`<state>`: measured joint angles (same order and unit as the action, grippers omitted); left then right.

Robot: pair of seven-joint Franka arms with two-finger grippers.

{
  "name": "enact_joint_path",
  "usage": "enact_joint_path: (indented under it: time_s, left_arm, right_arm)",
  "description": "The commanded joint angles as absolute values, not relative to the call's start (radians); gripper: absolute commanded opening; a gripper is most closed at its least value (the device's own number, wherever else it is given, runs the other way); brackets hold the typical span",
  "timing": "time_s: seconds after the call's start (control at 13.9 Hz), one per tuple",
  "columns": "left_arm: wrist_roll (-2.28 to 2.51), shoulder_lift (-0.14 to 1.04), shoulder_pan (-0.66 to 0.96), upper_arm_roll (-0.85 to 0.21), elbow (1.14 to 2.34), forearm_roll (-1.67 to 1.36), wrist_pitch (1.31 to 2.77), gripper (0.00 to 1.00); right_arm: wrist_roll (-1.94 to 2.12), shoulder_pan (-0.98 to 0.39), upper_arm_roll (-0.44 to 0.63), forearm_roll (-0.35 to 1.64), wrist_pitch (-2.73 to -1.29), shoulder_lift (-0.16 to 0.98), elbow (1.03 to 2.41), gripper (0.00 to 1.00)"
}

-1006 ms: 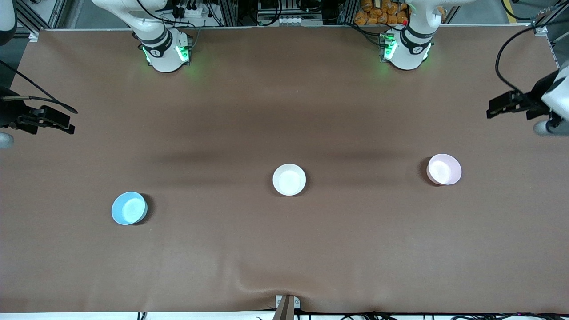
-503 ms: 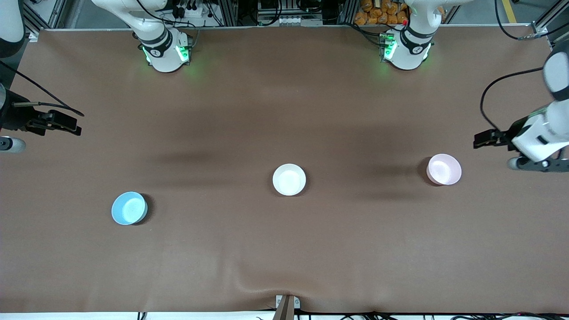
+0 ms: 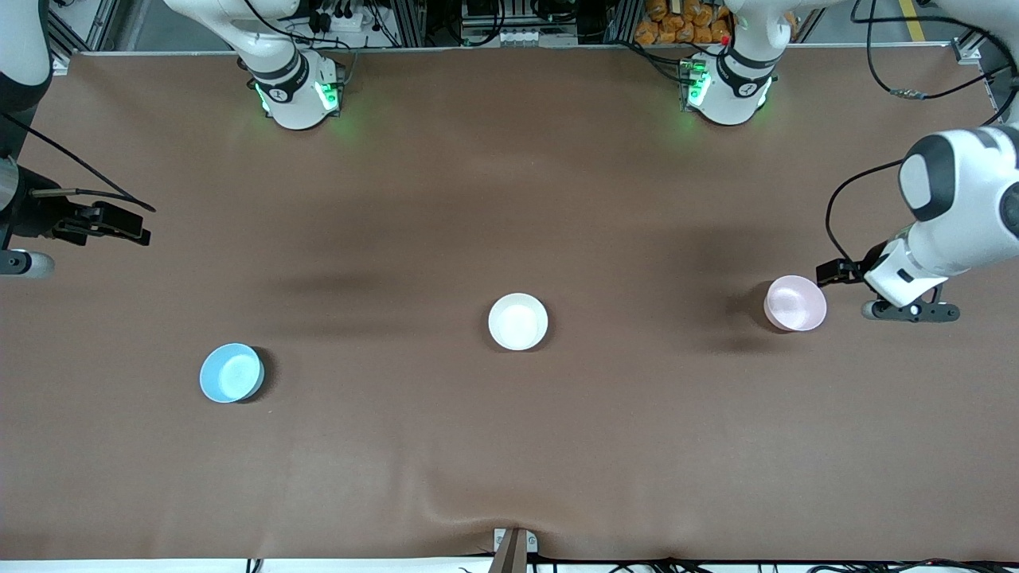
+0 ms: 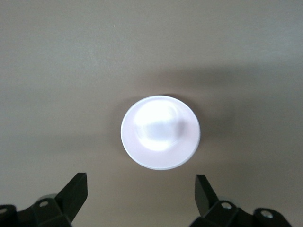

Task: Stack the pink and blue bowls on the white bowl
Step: 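Move the left gripper down to the pink bowl and grasp its rim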

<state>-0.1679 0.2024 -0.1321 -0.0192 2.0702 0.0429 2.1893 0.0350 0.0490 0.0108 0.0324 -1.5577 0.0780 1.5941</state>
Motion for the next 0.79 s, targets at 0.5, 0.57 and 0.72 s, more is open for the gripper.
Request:
enact_joint_path:
  time_s: [0.5,0.57,0.72]
  left_arm:
    - [-0.3,0.365,-0.202,-0.025,2.138,0.061,2.434,0.76]
    - [-0.305,0.374,-0.207,-0.025,2.137,0.061,2.437,0.71]
    - [-0.305,0.39,-0.209,-0.025,2.137,0.061,2.453,0.56]
  right_arm:
    - [0.026,0.057,0.003,0.023,-1.574,0.072,1.612,1.0]
    - [0.026,0.057,0.003,0.023,-1.574,0.072,1.612,1.0]
    - [0.026,0.057,0.003,0.023,-1.574,0.072,1.612,1.0]
